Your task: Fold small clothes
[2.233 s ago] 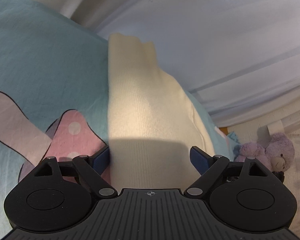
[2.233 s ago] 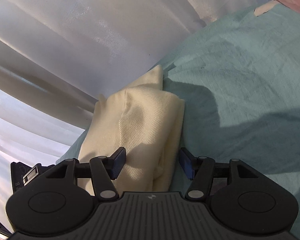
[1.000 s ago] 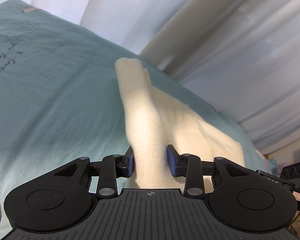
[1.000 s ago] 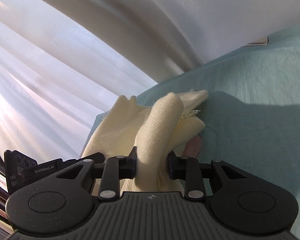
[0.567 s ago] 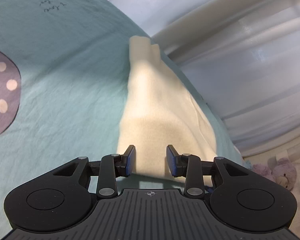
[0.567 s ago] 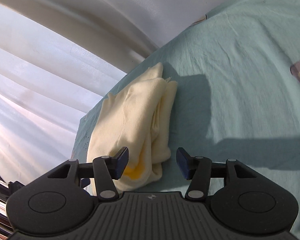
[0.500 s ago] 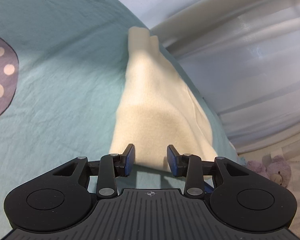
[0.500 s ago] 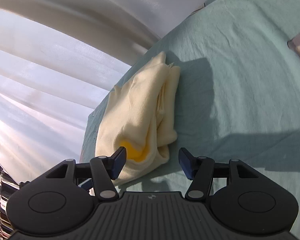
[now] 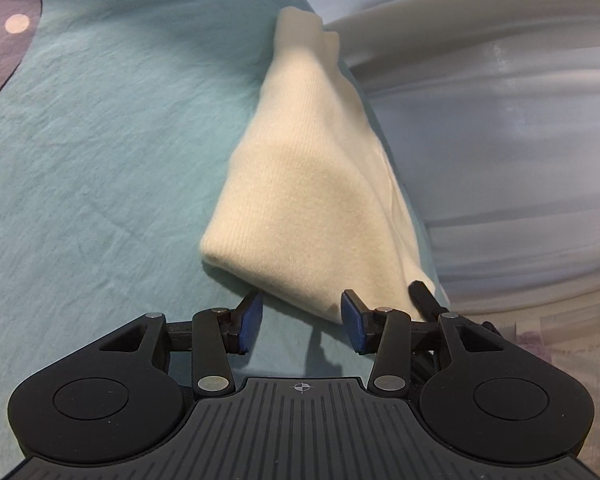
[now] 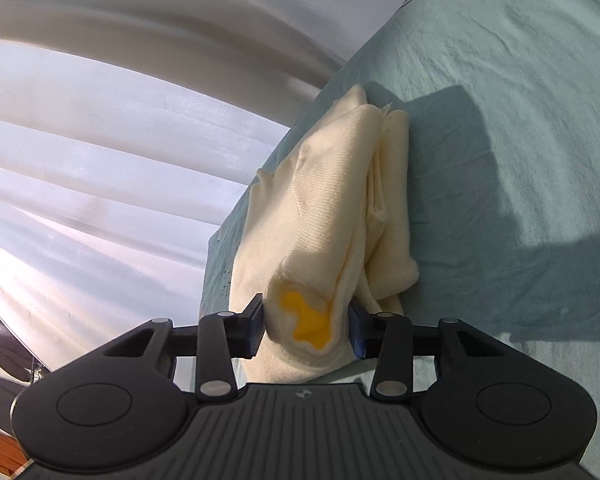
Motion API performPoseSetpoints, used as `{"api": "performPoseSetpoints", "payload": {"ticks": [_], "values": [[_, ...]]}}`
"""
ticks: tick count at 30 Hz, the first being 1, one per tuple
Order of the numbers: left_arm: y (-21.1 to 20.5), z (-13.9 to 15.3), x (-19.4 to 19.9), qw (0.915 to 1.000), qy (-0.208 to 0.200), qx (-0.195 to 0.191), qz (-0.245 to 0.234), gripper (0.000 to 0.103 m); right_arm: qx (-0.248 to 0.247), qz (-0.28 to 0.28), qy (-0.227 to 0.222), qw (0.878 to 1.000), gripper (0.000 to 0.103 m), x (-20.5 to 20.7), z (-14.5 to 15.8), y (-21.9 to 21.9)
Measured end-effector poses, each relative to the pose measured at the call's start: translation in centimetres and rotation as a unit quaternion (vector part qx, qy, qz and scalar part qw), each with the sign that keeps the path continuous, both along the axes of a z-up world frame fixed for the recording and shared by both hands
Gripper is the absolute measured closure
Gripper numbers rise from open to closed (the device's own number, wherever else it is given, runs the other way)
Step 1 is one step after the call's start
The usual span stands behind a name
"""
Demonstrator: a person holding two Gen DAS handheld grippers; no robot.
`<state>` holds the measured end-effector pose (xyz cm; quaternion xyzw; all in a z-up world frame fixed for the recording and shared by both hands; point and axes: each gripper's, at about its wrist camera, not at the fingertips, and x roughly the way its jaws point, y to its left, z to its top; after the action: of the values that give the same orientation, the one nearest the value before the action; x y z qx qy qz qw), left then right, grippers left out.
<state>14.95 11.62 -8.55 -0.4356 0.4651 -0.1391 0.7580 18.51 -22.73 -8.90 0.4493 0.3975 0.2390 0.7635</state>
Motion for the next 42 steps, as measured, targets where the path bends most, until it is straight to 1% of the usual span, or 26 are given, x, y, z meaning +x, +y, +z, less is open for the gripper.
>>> {"api": "performPoseSetpoints", "payload": {"ticks": [1, 2, 5, 7, 10, 12, 14, 16, 18, 19, 21, 23, 25, 27, 28, 29, 30, 31, 32, 33, 35, 36, 37, 38, 40, 42], "values": [[0.1, 0.2, 0.0, 1.0, -0.005, 0.004, 0.005, 0.056, -0.008, 0.002, -0.003, 1.0, 0.08, 0.1, 0.2, 0.1], [0.2, 0.4, 0.0, 0.9999, -0.008, 0.007, 0.009, 0.056, -0.017, 0.002, -0.008, 1.0, 0.083, 0.1, 0.5, 0.2], [0.1, 0.8, 0.3, 0.9998, -0.013, 0.008, 0.015, 0.057, -0.046, 0.001, -0.057, 0.997, 0.088, -0.1, 2.3, 0.5], [0.0, 0.8, 0.3, 0.9997, -0.015, 0.01, 0.017, 0.057, -0.02, 0.003, -0.067, 0.998, 0.088, 0.0, 2.6, -0.1], [0.0, 1.1, 0.5, 0.9994, -0.019, 0.021, 0.019, 0.061, 0.016, -0.009, -0.041, 0.999, 0.088, 0.3, 1.0, -1.1], [0.5, 1.2, -0.1, 0.9993, -0.022, 0.024, 0.02, 0.063, -0.015, -0.002, -0.017, 1.0, 0.088, 0.1, -0.1, -0.7], [1.0, 1.2, -0.2, 0.9991, -0.023, 0.023, 0.025, 0.064, -0.023, 0.01, -0.004, 1.0, 0.088, -0.3, -0.9, -0.3], [1.6, 1.2, -0.1, 0.9991, -0.023, 0.02, 0.031, 0.067, -0.009, 0.012, 0.002, 1.0, 0.088, -0.5, -1.2, -0.2], [1.9, 1.3, 0.0, 0.9989, -0.024, 0.016, 0.038, 0.068, 0.029, 0.01, 0.004, 1.0, 0.088, -0.4, -1.5, -0.6], [2.1, 1.3, 0.0, 0.9988, -0.024, 0.015, 0.04, 0.069, 0.032, 0.01, 0.004, 0.999, 0.088, -0.4, -1.5, -0.6], [2.5, 1.4, -0.1, 0.9987, -0.023, 0.018, 0.041, 0.07, 0.003, 0.017, 0.003, 1.0, 0.088, -0.4, -1.3, -0.2], [2.8, 1.5, -0.2, 0.9987, -0.022, 0.024, 0.039, 0.07, -0.054, 0.031, 0.004, 0.998, 0.088, -0.5, -1.4, 0.5], [3.1, 2.0, -0.5, 0.999, -0.014, 0.029, 0.031, 0.07, -0.067, 0.035, 0.002, 0.997, 0.086, -0.9, -1.0, 0.3], [3.4, 3.2, -0.9, 0.9986, -0.02, 0.046, 0.017, 0.07, -0.07, 0.038, 0.0, 0.997, 0.078, -1.1, -0.3, -0.2], [3.4, 3.9, -1.0, 0.9975, -0.028, 0.064, 0.009, 0.069, -0.089, 0.036, -0.015, 0.995, 0.073, -1.4, 0.5, -0.5], [3.2, 5.0, -1.2, 0.9944, -0.046, 0.095, 0.006, 0.06, -0.111, 0.032, -0.027, 0.993, 0.068, -1.8, 1.3, -0.7], [3.1, 6.1, -1.5, 0.9902, -0.067, 0.122, 0.006, 0.055, -0.149, 0.025, -0.044, 0.987, 0.059, -2.1, 2.3, -0.9], [2.8, 7.0, -1.6, 0.9855, -0.087, 0.145, 0.005, 0.047, -0.192, 0.016, -0.063, 0.979, 0.056, -2.6, 3.4, -0.9], [2.4, 7.8, -1.4, 0.9808, -0.105, 0.164, -0.001, 0.042, -0.222, 0.005, -0.077, 0.972, 0.056, -2.9, 4.1, -0.8], [1.9, 8.4, -1.1, 0.9769, -0.119, 0.177, -0.008, 0.041, -0.26, -0.008, -0.098, 0.96, 0.057, -3.1, 5.1, -0.4], [0.4, 8.8, 0.0, 0.971, -0.129, 0.2, -0.022, 0.04, -0.288, -0.005, -0.127, 0.949, 0.065, -2.8, 6.0, 0.8], [-0.7, 8.7, 0.8, 0.9673, -0.133, 0.213, -0.031, 0.04, -0.295, 0.004, -0.136, 0.946, 0.075, -2.5, 6.3, 1.6], [-1.6, 8.5, 1.5, 0.9643, -0.136, 0.223, -0.042, 0.04, -0.307, 0.023, -0.143, 0.94, 0.079, -1.8, 6.5, 3.1], [-2.5, 8.3, 2.1, 0.962, -0.134, 0.233, -0.049, 0.04, -0.321, 0.04, -0.152, 0.934, 0.081, -1.6, 6.7, 4.4], [-3.8, 7.7, 3.0, 0.9569, -0.134, 0.249, -0.065, 0.041, -0.361, 0.071, -0.184, 0.911, 0.083, -1.4, 7.0, 7.3], [-4.6, 6.8, 3.7, 0.9509, -0.114, 0.277, -0.076, 0.042, -0.385, 0.096, -0.204, 0.895, 0.083, -1.2, 6.8, 9.1]]}}
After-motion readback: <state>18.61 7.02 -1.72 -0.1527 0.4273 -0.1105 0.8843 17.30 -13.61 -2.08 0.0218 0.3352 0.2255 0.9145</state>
